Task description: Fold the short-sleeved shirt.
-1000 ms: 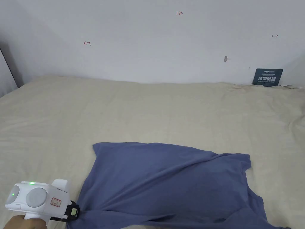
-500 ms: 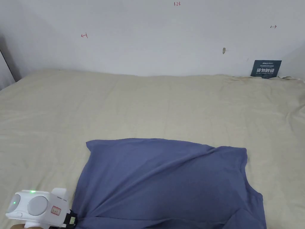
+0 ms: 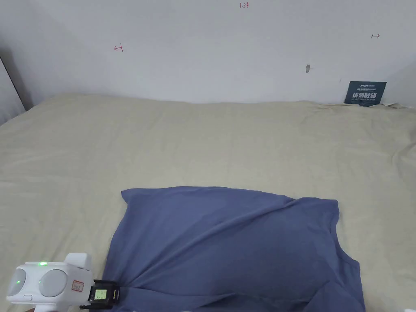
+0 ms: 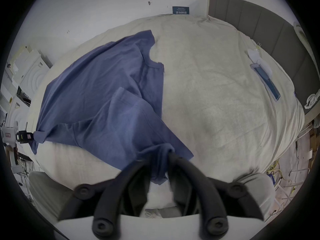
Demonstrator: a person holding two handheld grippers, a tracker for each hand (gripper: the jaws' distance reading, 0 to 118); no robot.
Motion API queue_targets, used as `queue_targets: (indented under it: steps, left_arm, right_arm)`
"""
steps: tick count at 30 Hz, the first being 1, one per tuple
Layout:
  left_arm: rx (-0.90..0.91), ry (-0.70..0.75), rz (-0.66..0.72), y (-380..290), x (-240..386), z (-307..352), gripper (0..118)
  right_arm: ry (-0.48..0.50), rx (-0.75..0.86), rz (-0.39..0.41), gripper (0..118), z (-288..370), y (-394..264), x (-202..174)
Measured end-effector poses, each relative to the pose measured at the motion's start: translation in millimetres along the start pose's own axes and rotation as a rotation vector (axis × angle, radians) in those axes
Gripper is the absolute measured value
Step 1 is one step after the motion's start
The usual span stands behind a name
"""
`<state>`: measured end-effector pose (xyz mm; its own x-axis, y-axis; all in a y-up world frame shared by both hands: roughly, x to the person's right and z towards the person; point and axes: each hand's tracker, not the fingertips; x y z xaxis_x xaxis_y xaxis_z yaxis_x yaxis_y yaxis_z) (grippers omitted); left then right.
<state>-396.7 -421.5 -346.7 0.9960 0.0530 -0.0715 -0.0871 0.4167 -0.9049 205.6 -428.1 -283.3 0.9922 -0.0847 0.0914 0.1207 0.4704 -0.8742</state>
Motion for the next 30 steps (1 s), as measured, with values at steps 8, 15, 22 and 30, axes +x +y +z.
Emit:
queue_targets:
  steps: [8,15,22,30]
  left_arm:
    - [0.143,-0.037,0.071,1.2,3.6,42.7,107]
    - [0.298,-0.022,0.085,-4.6,14.0,75.1,107]
    - [0.502,0.057,0.094,-28.5,24.3,91.7,95]
    - [0.579,-0.009,0.101,-49.6,33.7,96.9,0]
  right_arm:
    - [0.036,0.187,-0.006,84,50.6,14.8,-1.4]
    - [0.049,0.412,0.034,84,108.7,33.4,-17.5]
    - [-0.013,0.609,0.121,83,134.2,34.7,-32.2]
    - [-0.024,0.677,0.129,1,133.0,22.5,-41.8]
